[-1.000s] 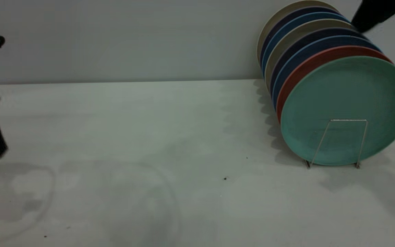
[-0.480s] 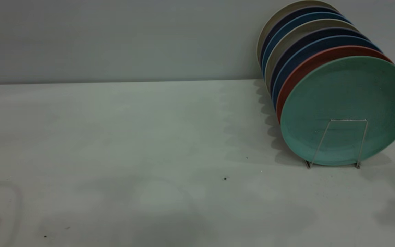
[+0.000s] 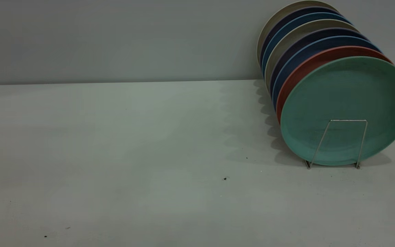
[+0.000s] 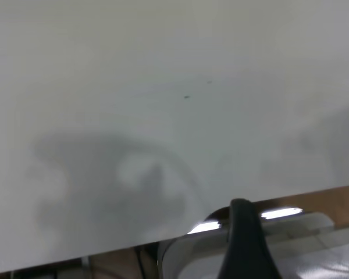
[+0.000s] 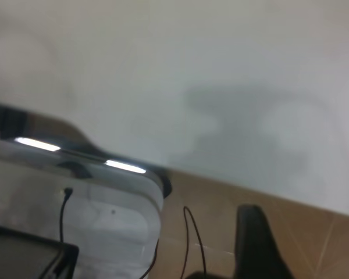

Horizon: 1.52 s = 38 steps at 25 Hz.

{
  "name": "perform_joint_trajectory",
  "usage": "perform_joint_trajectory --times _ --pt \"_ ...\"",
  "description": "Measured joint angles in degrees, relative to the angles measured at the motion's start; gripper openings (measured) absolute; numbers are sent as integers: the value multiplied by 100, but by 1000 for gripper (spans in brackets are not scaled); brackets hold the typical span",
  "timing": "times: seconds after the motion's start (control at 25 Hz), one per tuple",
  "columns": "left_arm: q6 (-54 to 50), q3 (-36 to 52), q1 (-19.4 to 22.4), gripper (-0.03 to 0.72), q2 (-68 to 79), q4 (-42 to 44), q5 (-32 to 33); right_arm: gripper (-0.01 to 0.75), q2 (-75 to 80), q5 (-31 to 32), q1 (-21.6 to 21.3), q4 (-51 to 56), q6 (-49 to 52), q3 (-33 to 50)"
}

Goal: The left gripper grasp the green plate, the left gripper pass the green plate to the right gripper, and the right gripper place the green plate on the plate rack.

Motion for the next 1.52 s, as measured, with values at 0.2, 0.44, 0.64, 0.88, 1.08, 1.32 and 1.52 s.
perform_joint_trajectory --times 0.2,0.44,0.64,0.88,1.08,1.32,1.52 --pt "55 657 0 512 -1688 -38 265 433 -1249 -217 5 81 -272 1128" --pt "-15 1021 0 512 -3410 -38 728 433 -2804 -413 5 131 -581 1840" --pt "-82 1052 0 512 -4249 150 799 433 -4000 -424 5 216 -823 1847" --pt "-213 1148 0 512 -4652 465 811 433 -4798 -443 5 221 -988 1916" --pt "-336 1275 -17 512 -4657 730 760 433 -4900 -454 5 216 -964 1916" --pt "-407 1309 -317 512 -4657 815 710 433 -4907 -460 5 19 -631 1916" --pt "-407 1309 -603 512 -4657 801 710 432 -4907 -470 5 -69 -511 1916"
